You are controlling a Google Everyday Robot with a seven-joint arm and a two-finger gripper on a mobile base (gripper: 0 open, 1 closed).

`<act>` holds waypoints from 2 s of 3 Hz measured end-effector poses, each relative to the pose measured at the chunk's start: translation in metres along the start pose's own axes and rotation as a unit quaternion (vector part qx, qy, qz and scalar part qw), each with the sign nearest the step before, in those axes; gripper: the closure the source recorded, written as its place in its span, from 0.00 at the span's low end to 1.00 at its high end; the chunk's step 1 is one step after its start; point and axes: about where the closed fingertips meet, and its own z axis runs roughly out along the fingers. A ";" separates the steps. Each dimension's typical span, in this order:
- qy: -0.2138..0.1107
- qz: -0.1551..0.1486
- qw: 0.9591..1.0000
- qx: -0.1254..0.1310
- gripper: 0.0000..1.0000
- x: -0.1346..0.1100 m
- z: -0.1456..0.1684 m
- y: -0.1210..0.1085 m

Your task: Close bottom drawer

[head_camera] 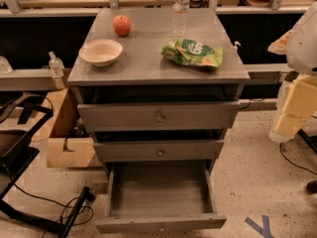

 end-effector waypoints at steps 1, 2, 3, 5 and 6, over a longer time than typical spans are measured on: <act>0.000 0.019 1.000 -0.013 0.15 0.023 0.031 0.013; 0.001 0.051 0.999 -0.011 0.39 0.063 0.086 0.029; 0.000 0.069 0.998 0.007 0.70 0.116 0.153 0.044; -0.007 0.112 0.994 0.008 1.00 0.145 0.195 0.050; -0.007 0.109 0.994 0.002 1.00 0.140 0.205 0.057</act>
Offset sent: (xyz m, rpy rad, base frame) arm -0.0168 -0.0797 -0.1856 0.0633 0.0301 -0.1733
